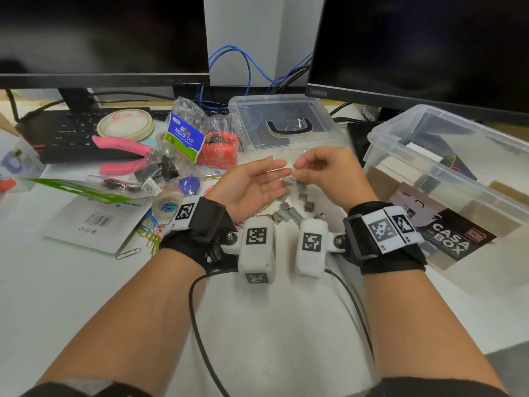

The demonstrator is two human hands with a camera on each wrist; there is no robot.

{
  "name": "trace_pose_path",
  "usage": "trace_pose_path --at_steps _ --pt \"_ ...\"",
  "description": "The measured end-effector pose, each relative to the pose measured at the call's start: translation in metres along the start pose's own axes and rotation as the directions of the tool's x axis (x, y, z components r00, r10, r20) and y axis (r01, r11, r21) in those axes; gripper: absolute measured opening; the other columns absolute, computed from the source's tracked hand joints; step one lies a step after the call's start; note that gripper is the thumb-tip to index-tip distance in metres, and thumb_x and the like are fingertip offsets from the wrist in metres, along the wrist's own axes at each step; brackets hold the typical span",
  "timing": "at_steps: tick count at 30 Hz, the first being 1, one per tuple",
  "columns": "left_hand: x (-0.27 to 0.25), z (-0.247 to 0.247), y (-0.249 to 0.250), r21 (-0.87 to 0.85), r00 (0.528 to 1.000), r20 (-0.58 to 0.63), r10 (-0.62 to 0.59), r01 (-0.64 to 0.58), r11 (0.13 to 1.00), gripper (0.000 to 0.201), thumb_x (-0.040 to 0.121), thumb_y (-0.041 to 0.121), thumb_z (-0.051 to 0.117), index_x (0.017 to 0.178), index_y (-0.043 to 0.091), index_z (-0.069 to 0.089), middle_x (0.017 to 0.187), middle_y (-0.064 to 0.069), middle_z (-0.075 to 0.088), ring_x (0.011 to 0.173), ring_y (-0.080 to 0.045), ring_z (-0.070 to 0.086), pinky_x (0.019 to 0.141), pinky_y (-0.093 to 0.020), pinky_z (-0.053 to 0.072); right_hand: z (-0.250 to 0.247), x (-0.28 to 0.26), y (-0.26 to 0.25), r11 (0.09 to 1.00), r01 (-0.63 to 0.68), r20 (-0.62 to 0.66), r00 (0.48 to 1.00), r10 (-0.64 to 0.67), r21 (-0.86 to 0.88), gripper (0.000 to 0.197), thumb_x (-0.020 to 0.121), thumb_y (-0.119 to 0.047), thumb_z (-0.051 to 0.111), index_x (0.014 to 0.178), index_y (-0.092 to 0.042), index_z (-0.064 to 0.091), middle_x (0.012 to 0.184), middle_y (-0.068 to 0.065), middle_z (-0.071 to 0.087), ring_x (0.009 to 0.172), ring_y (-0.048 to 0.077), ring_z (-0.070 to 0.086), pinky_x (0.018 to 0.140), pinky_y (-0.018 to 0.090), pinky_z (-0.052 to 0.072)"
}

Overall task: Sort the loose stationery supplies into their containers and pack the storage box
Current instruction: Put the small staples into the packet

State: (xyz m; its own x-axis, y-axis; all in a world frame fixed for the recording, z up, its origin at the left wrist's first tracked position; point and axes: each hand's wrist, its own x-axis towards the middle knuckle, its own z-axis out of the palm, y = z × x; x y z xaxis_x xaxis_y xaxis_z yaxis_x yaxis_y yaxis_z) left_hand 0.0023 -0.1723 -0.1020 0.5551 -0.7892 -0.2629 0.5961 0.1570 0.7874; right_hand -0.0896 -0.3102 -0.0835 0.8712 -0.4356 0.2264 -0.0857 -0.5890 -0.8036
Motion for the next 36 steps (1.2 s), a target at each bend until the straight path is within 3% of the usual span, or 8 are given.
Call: trace_pose_path --at_steps 6,10,14,17,21,26,31,36 --pt "-0.003 0.001 0.000 -0.047 0.990 0.085 -0.116 0.120 0.992 0.047 0.098 0.035 0.042 0.123 -0.003 0.052 0.114 -0.024 0.058 0.093 -0.033 0.066 0.084 -0.036 0.055 0.013 0.001 -0.012 0.984 0.082 -0.076 0.995 -0.070 0.159 0.012 0.081 -0.013 0.070 0.077 -0.022 0.066 0.074 -0.003 0.067 0.074 0.020 0.065 0.078 0.042 0.056" --pt "-0.004 0.001 0.001 -0.141 0.995 0.037 -0.091 0.096 0.985 0.034 0.097 0.025 0.048 0.105 -0.006 0.057 0.096 -0.023 0.064 0.083 -0.032 0.067 0.074 -0.037 0.058 0.012 0.002 -0.008 0.980 0.096 -0.119 0.990 -0.076 0.173 0.018 0.085 -0.013 0.066 0.077 -0.029 0.063 0.079 -0.005 0.066 0.084 0.023 0.066 0.082 0.041 0.054" --pt "-0.003 -0.002 0.002 -0.123 0.993 -0.022 -0.115 0.111 0.986 0.026 0.095 0.023 0.049 0.093 0.000 0.061 0.079 -0.011 0.062 0.064 -0.016 0.059 0.052 -0.020 0.051 0.012 0.003 -0.004 0.990 0.038 -0.180 0.984 -0.013 0.138 0.014 0.088 -0.012 0.062 0.080 -0.024 0.063 0.077 -0.005 0.061 0.075 0.018 0.062 0.071 0.032 0.054" --pt "0.000 -0.003 0.004 -0.146 0.992 -0.064 -0.106 0.095 0.985 0.020 0.095 0.020 0.050 0.083 0.006 0.057 0.068 -0.003 0.053 0.051 -0.008 0.047 0.039 -0.012 0.035 0.011 0.000 -0.003 0.993 -0.064 -0.016 0.998 0.062 -0.097 0.004 0.085 -0.022 0.066 0.088 -0.019 0.067 0.079 -0.008 0.060 0.072 0.007 0.054 0.068 0.022 0.045" --pt "0.001 -0.005 0.004 -0.180 0.991 -0.094 -0.092 0.075 0.981 0.022 0.095 0.022 0.051 0.077 0.009 0.053 0.059 0.001 0.047 0.040 -0.005 0.038 0.032 -0.011 0.023 0.013 -0.006 -0.007 0.949 -0.096 0.226 0.959 0.168 -0.299 0.026 0.077 -0.029 0.075 0.099 -0.016 0.069 0.091 -0.001 0.060 0.066 0.007 0.050 0.061 0.018 0.040" --pt "0.002 -0.005 0.005 -0.168 0.990 -0.121 -0.070 0.049 0.985 0.018 0.094 0.022 0.053 0.083 0.009 0.056 0.065 -0.002 0.049 0.045 -0.007 0.044 0.037 -0.013 0.033 0.012 -0.006 -0.009 0.936 -0.080 0.246 0.954 0.171 -0.342 0.018 0.076 -0.023 0.077 0.091 -0.015 0.074 0.083 -0.004 0.062 0.066 0.001 0.049 0.062 0.008 0.038" --pt "0.001 -0.005 0.005 -0.153 0.991 -0.119 -0.057 0.038 0.987 0.018 0.093 0.021 0.053 0.086 0.006 0.059 0.076 -0.007 0.053 0.062 -0.013 0.049 0.046 -0.017 0.048 0.013 -0.006 -0.008 0.937 -0.071 0.223 0.962 0.155 -0.343 0.010 0.075 -0.018 0.075 0.083 -0.013 0.070 0.078 -0.002 0.063 0.069 0.007 0.052 0.062 0.011 0.040" --pt "-0.001 -0.004 0.006 -0.242 0.996 -0.080 -0.049 0.028 0.970 0.022 0.094 0.018 0.053 0.089 -0.002 0.059 0.080 -0.015 0.058 0.074 -0.020 0.062 0.069 -0.028 0.057 0.013 -0.004 -0.007 0.946 -0.068 0.174 0.976 0.128 -0.317 0.004 0.076 -0.010 0.068 0.079 -0.013 0.069 0.069 -0.008 0.059 0.062 0.001 0.051 0.051 -0.001 0.037"
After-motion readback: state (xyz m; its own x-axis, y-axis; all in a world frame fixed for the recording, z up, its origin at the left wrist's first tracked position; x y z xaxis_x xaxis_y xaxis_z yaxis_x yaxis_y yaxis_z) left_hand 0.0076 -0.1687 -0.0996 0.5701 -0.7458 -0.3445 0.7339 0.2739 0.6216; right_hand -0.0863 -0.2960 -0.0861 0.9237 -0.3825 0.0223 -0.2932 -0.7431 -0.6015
